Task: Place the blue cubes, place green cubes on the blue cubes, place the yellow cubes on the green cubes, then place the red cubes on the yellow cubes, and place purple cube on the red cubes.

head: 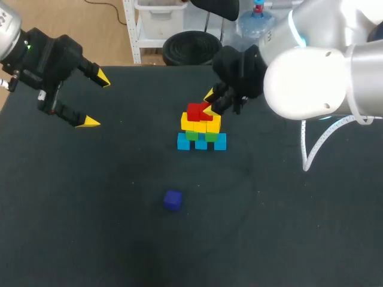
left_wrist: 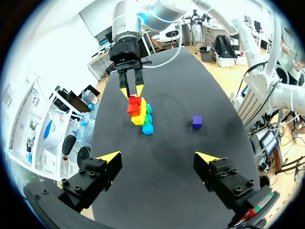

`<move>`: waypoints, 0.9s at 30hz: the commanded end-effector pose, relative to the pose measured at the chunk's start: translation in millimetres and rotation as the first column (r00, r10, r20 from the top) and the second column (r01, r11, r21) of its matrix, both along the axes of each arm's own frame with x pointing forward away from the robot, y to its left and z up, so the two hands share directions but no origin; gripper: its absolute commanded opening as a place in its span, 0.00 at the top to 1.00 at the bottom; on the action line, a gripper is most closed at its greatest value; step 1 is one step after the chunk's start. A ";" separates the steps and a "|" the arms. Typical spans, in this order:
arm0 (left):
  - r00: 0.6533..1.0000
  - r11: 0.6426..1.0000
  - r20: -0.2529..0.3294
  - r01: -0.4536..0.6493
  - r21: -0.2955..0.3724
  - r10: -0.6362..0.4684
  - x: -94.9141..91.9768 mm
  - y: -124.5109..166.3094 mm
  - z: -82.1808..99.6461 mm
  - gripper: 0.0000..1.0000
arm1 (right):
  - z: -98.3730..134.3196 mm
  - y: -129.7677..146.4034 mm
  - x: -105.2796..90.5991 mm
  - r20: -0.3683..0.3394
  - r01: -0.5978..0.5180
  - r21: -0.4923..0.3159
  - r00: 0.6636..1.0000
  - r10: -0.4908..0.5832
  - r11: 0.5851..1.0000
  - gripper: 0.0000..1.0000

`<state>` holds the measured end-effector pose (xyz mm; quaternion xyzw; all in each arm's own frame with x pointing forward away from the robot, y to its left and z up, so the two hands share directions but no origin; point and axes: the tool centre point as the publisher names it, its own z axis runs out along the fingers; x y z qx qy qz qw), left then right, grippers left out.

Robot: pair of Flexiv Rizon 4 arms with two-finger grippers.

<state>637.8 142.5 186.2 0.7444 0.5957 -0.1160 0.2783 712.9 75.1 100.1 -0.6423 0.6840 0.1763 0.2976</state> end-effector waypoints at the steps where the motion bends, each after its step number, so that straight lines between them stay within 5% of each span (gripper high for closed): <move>1: 1.000 1.000 0.003 0.003 -0.003 -0.003 -0.5 1.3 -0.5 0.00 | -1.0 0.7 2.5 -0.004 -0.002 0.000 1.000 0.002 1.000 1.00; 27: 1.000 1.000 0.003 0.003 -0.003 -0.003 -0.5 1.3 -0.5 0.00 | -6.0 -1.3 2.2 -0.020 0.009 -0.001 1.000 -0.009 1.000 1.00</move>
